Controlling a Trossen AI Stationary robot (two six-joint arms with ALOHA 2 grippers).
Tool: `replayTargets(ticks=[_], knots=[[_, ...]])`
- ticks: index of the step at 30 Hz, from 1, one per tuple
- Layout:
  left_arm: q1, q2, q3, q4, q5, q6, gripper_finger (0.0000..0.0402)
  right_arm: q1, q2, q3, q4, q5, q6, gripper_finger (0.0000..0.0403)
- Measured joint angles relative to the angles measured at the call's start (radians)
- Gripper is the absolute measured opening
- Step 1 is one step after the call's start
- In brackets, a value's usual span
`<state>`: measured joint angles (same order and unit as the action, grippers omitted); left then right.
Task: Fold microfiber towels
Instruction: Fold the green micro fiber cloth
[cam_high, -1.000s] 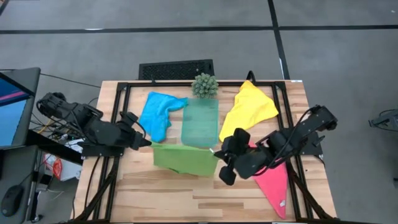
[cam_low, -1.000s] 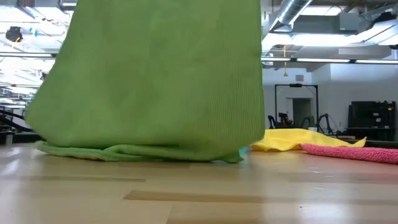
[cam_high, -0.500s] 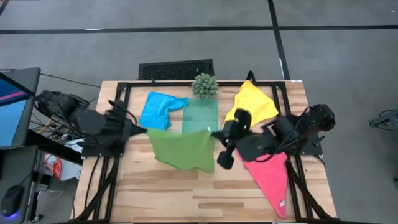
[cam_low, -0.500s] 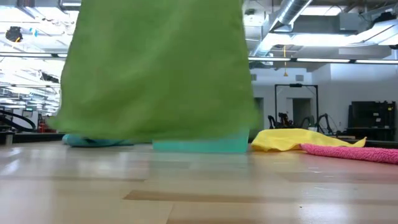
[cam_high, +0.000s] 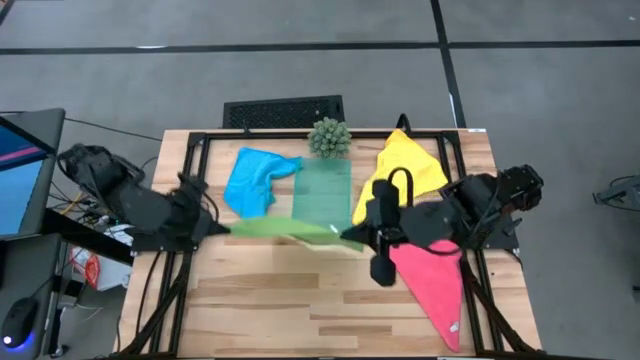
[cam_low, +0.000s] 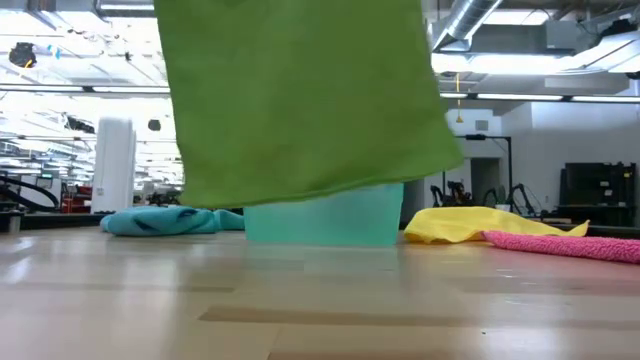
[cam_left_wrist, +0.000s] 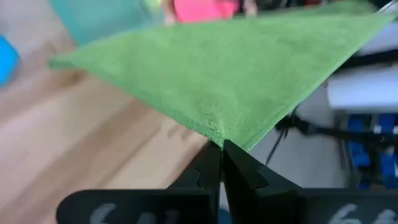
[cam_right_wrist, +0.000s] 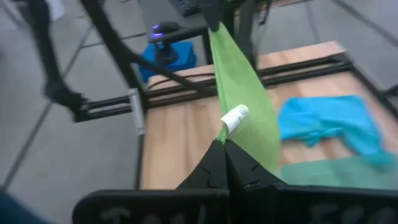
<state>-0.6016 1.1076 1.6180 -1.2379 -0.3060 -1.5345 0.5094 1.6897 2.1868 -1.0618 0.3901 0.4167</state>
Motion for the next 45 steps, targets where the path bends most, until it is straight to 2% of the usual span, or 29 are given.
replayTargets(ticks=[4,9,15,21,25,33,39,45], knots=[[-0.042,0.033,0.0,0.017,0.04,-0.023,0.0,0.042,0.0,0.0,0.0,0.001,0.028,0.0],[-0.042,0.03,0.0,0.005,0.016,0.004,0.0,0.047,0.0,0.0,-0.094,0.033,0.048,0.0],[0.028,-0.013,0.0,-0.067,-0.057,0.059,0.0,-0.014,0.001,0.0,-0.278,0.093,0.096,0.0],[0.127,-0.038,0.0,-0.089,-0.109,0.156,0.0,-0.073,-0.009,0.0,-0.311,0.112,0.074,0.0],[0.151,-0.033,0.0,-0.089,-0.111,0.18,0.0,-0.065,-0.005,0.0,-0.319,0.116,0.05,0.0],[0.072,0.093,0.001,-0.085,-0.126,0.158,0.0,0.076,0.032,-0.011,-0.445,0.251,0.123,0.0],[-0.02,0.231,0.0,-0.026,-0.074,0.076,0.0,0.21,0.102,-0.01,-0.441,0.242,0.209,0.0],[-0.1,0.336,0.0,0.021,-0.026,-0.03,0.0,0.279,0.184,-0.01,-0.436,0.169,0.265,0.0]])
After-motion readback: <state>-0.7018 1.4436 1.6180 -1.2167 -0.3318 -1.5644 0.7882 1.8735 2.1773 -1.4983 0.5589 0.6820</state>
